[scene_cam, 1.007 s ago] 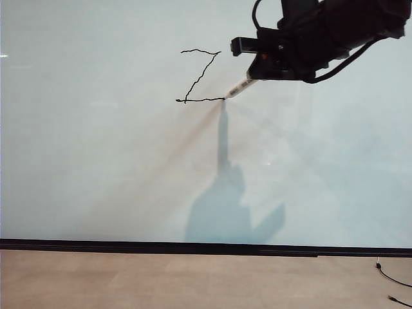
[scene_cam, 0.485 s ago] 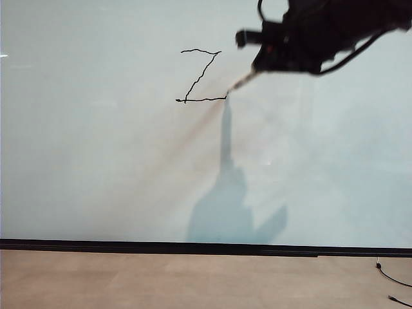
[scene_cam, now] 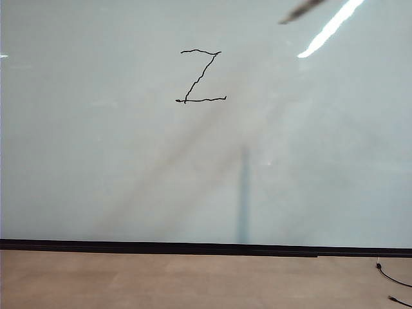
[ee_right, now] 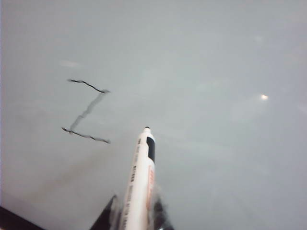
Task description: Pick up the pen on the shelf to the right of the whiteboard and write the letter Z.
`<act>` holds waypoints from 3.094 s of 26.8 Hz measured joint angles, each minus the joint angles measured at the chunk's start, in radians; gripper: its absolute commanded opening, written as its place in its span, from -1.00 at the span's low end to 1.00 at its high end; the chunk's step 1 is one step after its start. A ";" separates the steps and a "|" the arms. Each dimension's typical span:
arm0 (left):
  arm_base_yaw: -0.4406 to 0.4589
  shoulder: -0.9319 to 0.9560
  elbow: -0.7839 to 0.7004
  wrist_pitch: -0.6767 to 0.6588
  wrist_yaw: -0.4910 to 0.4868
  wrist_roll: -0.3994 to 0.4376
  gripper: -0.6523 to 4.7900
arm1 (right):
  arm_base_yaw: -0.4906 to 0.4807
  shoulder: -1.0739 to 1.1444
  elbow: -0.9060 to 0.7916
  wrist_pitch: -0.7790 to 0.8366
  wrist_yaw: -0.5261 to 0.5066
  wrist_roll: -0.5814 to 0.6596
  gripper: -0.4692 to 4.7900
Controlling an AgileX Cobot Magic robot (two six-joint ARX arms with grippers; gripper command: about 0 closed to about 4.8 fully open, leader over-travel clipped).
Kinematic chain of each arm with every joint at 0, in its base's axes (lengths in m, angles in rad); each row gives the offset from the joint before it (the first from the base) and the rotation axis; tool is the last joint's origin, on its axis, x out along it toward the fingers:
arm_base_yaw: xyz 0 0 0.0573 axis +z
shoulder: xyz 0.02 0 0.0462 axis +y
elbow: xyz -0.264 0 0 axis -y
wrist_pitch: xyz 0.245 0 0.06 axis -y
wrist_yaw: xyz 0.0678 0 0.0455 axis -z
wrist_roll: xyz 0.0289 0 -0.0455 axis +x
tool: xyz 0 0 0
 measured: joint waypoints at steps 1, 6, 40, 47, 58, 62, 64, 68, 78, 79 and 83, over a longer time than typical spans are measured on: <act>0.000 0.000 0.000 0.000 0.000 0.000 -0.78 | -0.004 -0.028 -0.017 -0.014 0.004 0.000 -0.85; 0.000 0.000 0.000 0.000 0.000 0.000 -0.78 | -0.045 -0.184 -0.138 -0.077 0.001 0.000 -0.85; 0.000 0.001 0.000 0.000 0.000 0.000 -0.78 | -0.441 -0.697 -0.406 -0.315 -0.163 0.061 -0.84; 0.000 0.001 0.000 0.000 0.000 0.000 -0.78 | -0.721 -0.697 -0.405 -0.326 -0.372 0.116 -0.84; 0.000 0.001 0.000 0.000 0.000 0.000 -0.78 | -0.725 -0.697 -0.406 -0.354 -0.354 0.127 -0.84; 0.000 0.001 0.000 0.000 0.000 0.000 -0.78 | -0.725 -0.697 -0.406 -0.352 -0.355 0.129 -0.84; 0.000 0.001 0.000 0.000 0.000 0.000 -0.78 | -0.725 -0.697 -0.406 -0.351 -0.367 0.130 -0.84; 0.000 0.001 0.000 0.000 0.000 0.000 -0.78 | -0.725 -0.697 -0.406 -0.351 -0.374 0.130 -0.84; 0.000 0.001 0.000 0.000 0.000 0.000 -0.78 | -0.725 -0.697 -0.406 -0.354 -0.374 0.130 -0.84; 0.000 0.000 0.000 0.000 0.000 0.000 -0.78 | -0.725 -0.697 -0.406 -0.354 -0.374 0.130 -0.84; 0.000 0.000 0.000 0.000 0.000 0.000 -0.78 | -0.725 -0.697 -0.405 -0.354 -0.374 0.130 -0.84</act>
